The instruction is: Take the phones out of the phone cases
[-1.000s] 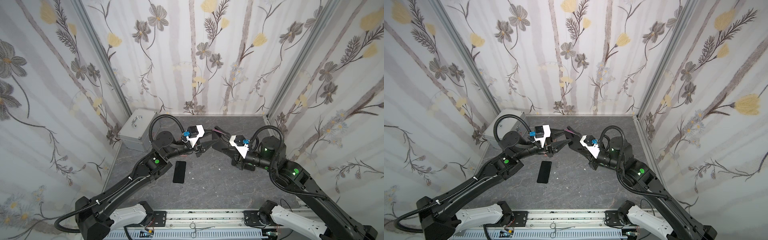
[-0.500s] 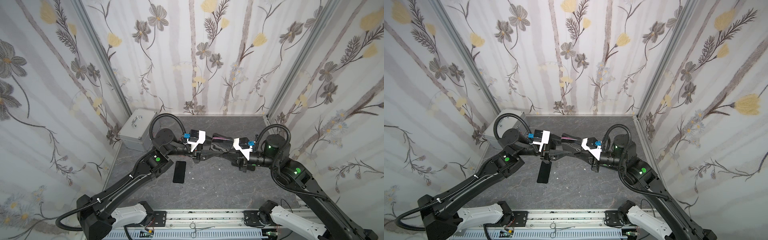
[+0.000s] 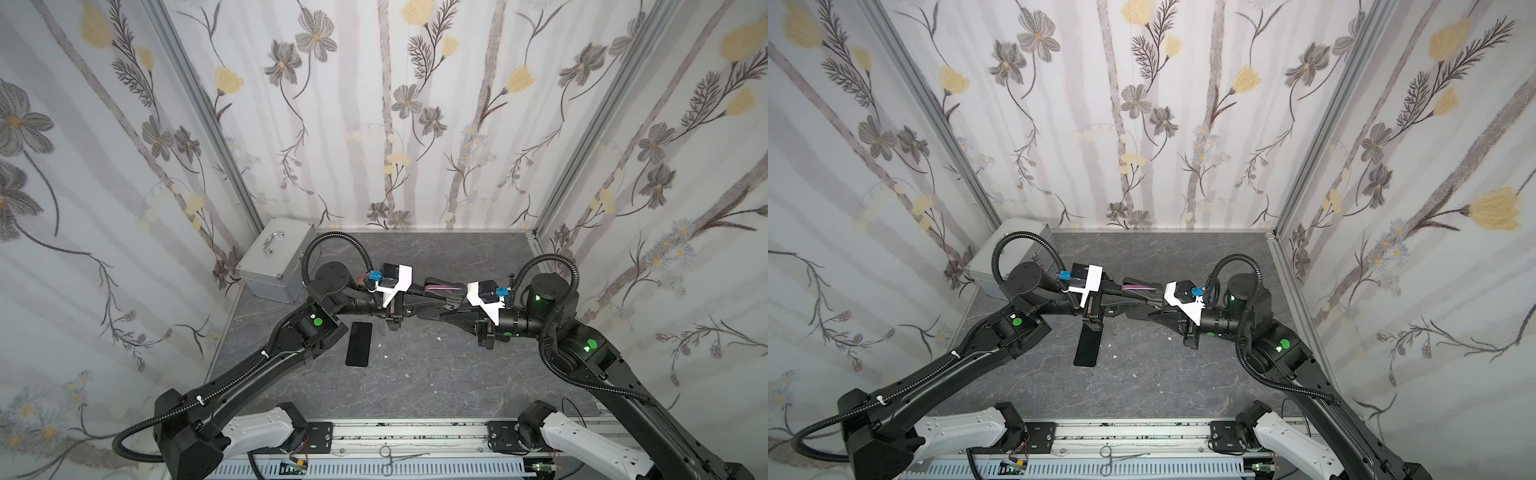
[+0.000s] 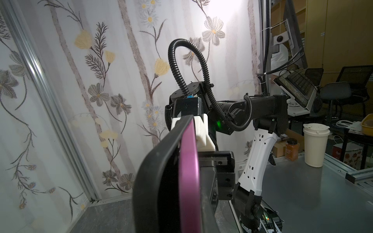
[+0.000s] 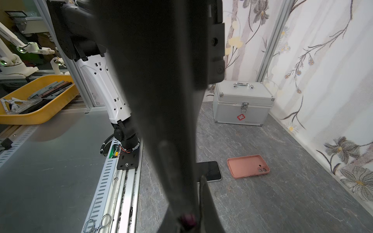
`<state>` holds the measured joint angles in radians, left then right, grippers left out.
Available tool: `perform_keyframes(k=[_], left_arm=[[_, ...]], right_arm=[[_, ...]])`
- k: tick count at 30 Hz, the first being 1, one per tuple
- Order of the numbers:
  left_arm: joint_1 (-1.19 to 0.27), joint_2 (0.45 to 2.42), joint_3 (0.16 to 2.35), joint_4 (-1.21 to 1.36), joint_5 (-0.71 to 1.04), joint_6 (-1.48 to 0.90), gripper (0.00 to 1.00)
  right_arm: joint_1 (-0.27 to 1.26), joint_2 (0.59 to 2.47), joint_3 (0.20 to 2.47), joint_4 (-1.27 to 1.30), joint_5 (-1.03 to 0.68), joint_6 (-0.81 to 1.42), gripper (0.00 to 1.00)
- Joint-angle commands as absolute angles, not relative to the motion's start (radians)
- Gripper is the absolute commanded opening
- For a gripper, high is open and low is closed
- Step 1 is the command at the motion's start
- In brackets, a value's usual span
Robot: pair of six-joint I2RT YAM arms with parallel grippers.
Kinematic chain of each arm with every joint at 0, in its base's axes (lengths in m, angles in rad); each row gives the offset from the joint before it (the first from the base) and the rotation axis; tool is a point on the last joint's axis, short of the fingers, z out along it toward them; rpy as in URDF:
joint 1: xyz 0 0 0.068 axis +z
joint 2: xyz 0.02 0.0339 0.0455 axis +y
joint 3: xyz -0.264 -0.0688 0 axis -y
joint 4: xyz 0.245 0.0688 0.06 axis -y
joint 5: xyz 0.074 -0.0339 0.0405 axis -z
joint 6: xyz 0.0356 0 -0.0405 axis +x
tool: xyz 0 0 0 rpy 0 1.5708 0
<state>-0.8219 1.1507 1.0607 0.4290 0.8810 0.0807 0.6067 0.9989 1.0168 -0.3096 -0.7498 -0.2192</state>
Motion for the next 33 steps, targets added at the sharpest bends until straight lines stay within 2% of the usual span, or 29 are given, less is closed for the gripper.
perform_keyframes(k=[1,3,4,5,8,12,18,25,33], left_arm=[[-0.823,1.133,1.041,0.314,0.937,0.118,0.0],[-0.813,1.117,1.03,0.313,0.897,0.12,0.0],[-0.806,1.108,1.024,0.307,0.877,0.128,0.0],[-0.801,1.101,1.02,0.288,0.86,0.144,0.0],[-0.797,1.108,1.047,0.169,0.807,0.223,0.0],[-0.799,1.141,1.079,0.064,0.791,0.291,0.0],[-0.817,1.21,1.161,-0.149,0.736,0.417,0.0],[-0.831,1.224,1.189,-0.205,0.703,0.458,0.0],[-0.841,1.221,1.202,-0.224,0.69,0.472,0.0]], right_arm=[[0.594,0.985,1.013,-0.103,-0.609,-0.161,0.03],[0.58,0.972,1.008,-0.139,-0.583,-0.169,0.22],[0.569,0.963,1.009,-0.154,-0.571,-0.173,0.37],[0.556,0.952,1.011,-0.166,-0.562,-0.172,0.47],[0.536,0.93,1.037,-0.196,-0.529,-0.166,0.58],[0.534,0.967,1.118,-0.281,-0.554,-0.168,0.6],[0.548,1.085,1.265,-0.487,-0.608,-0.207,0.52],[0.6,1.195,1.37,-0.624,-0.62,-0.227,0.45],[0.626,1.262,1.413,-0.674,-0.64,-0.235,0.42]])
